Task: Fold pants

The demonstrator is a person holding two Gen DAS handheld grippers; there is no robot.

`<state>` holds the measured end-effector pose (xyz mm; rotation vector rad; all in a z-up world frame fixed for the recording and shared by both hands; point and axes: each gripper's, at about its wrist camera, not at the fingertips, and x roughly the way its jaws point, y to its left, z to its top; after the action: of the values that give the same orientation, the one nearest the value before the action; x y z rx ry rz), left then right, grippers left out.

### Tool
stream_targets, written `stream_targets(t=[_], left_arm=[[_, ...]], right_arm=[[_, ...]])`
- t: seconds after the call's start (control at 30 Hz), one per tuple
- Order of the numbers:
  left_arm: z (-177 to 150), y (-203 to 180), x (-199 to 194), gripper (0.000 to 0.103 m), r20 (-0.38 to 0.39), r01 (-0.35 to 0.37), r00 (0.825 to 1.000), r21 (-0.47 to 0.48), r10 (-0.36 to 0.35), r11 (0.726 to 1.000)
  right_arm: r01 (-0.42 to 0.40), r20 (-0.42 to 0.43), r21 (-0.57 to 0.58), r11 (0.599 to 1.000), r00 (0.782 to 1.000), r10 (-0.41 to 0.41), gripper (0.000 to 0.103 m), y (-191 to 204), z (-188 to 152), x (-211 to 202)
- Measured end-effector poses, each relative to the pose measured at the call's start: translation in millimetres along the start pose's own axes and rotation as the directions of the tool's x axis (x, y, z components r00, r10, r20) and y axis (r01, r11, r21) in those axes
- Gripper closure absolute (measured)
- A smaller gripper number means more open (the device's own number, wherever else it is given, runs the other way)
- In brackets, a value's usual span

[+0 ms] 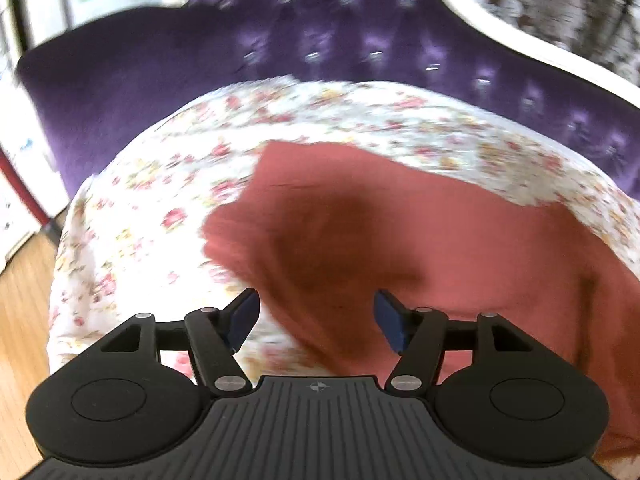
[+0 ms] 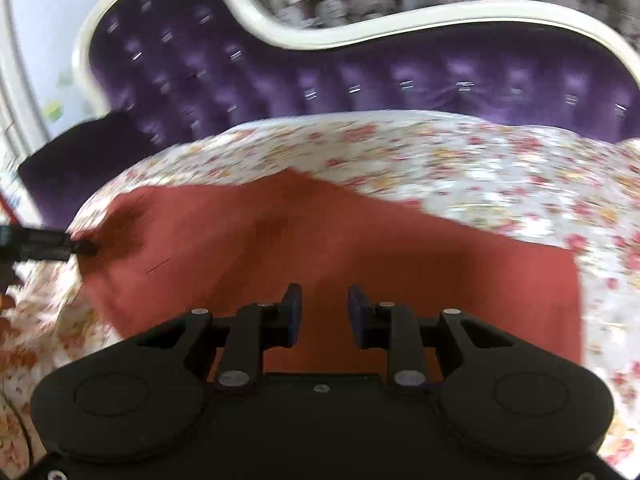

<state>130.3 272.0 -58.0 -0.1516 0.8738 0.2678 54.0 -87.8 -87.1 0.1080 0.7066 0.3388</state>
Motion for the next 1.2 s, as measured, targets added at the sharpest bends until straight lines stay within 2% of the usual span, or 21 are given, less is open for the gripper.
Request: stream_targets(t=[0.13,0.3,0.37,0.5,0.57,0.6,0.63,0.67,0.7,0.73,0.83,0.93,1.07,1.2], left_arm=[[6,26,14,0.039,-0.015,0.011,1.0,-0.069,-0.012,0.998],[9,51,36,0.037,-0.051,0.065,0.996,-0.166,-0.075,0.984],[9,58,45,0.037,-0.057,0.084,0.994,-0.201,-0.097,0.976],[16,68,57,0.028,-0.03,0.103,0.993,-0.259,-0.114,0.96],[21,69,60,0.027,-0.018,0.101,0.994,-0.258,-0.109,0.961],[24,68,62,0.027,-0.013,0.1,0.994,-0.252,-0.107,0.962],[26,68,62,0.035,-0.005,0.095,0.995,-0.246,-0.099,0.965],[28,66,61,0.047,0.013,0.08,0.997,-0.24,-0.079,0.968],[30,65,59,0.065,0.035,0.062,0.998,-0.227,-0.056,0.972],[31,62,55,0.074,0.051,0.06,0.997,-0.21,-0.05,0.976],[37,51,36,0.08,0.099,0.056,0.994,-0.16,-0.041,0.986],[45,33,7,0.081,0.162,0.047,0.986,-0.088,-0.032,0.995],[56,-7,-45,0.081,0.26,0.021,0.965,0.041,-0.031,0.999],[60,-56,-93,0.081,0.344,0.005,0.937,0.171,-0.065,0.985]], right_arm=[[-0.025,-0.043,-0.043,0.999,0.999,0.023,0.065,22,-4,19],[-0.05,-0.111,-0.073,0.996,0.993,0.042,0.064,40,-14,40],[-0.039,-0.106,-0.1,0.994,0.994,0.028,0.063,49,-19,42],[-0.016,-0.114,-0.16,0.987,0.993,-0.002,0.063,58,-22,45],[-0.016,-0.118,-0.162,0.987,0.993,-0.003,0.063,58,-22,44],[-0.019,-0.119,-0.159,0.987,0.993,0.0,0.063,57,-22,44],[-0.021,-0.118,-0.154,0.988,0.993,0.002,0.063,56,-23,43],[-0.022,-0.117,-0.15,0.988,0.993,0.005,0.063,56,-23,43],[-0.022,-0.116,-0.147,0.989,0.993,0.005,0.063,56,-21,44],[-0.021,-0.114,-0.147,0.989,0.993,0.004,0.063,57,-21,45],[-0.017,-0.112,-0.15,0.989,0.994,0.0,0.063,59,-21,46],[-0.029,-0.109,-0.133,0.991,0.994,0.014,0.063,56,-20,46],[-0.065,-0.098,-0.053,0.996,0.993,0.06,0.064,42,-17,42],[-0.059,-0.06,-0.007,0.998,0.996,0.058,0.064,27,-16,28]])
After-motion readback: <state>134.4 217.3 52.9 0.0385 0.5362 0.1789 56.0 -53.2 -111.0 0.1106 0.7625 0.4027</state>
